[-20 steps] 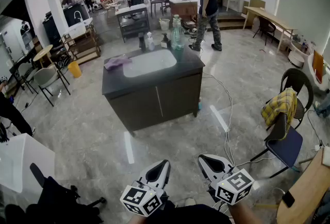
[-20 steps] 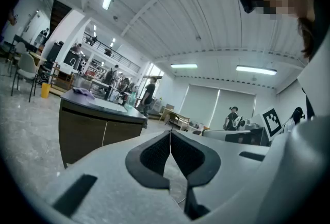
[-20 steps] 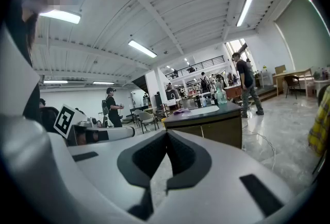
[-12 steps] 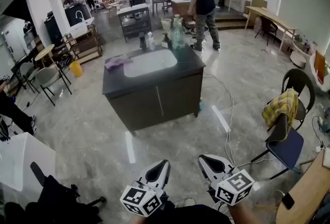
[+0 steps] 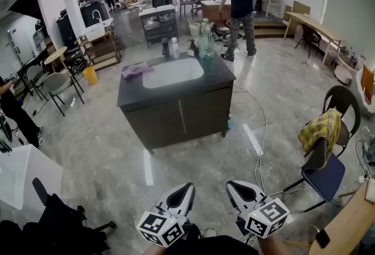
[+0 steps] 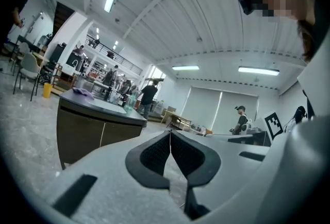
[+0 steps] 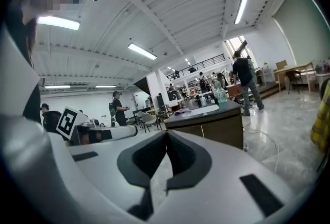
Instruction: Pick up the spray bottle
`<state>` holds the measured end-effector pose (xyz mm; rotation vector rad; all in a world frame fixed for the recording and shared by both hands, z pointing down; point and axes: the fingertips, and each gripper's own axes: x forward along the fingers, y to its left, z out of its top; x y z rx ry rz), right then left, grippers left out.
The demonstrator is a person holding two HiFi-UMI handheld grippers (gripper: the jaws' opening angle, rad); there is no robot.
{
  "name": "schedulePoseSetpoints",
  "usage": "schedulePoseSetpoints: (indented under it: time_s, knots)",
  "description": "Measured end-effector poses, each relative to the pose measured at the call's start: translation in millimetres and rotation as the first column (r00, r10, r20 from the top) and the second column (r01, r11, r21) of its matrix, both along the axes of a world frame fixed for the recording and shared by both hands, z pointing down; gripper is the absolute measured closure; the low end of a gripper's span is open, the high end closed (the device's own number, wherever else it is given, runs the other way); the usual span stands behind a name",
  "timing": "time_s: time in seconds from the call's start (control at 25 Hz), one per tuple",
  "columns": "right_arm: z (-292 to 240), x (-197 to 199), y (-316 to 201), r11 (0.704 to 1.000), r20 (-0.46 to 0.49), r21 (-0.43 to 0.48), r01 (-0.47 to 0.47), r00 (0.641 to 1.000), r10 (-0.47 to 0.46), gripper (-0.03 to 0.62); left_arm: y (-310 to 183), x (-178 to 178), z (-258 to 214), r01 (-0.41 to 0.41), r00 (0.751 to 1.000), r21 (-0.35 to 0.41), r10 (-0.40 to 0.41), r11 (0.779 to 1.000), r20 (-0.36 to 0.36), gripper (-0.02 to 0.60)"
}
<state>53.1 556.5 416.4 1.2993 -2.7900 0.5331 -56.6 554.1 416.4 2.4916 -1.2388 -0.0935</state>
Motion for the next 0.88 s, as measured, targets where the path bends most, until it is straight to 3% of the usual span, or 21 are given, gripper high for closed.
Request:
schedulePoseSetpoints:
  time_s: [0.4, 0.88]
  knots:
    - [6, 13, -16, 1.0, 0.046, -0.02, 0.002, 0.999, -0.001, 0.588, -15, 13, 3, 0.02, 0.999, -0.009, -0.019, 1.0, 0.029, 0.575]
    - [8, 16, -61, 0.999, 0.025, -0.031, -0.023, 0.999, 0.023, 0.588, -63, 22, 9, -0.05, 0.998, -0.031, 0.051, 0.998, 0.032, 0.575]
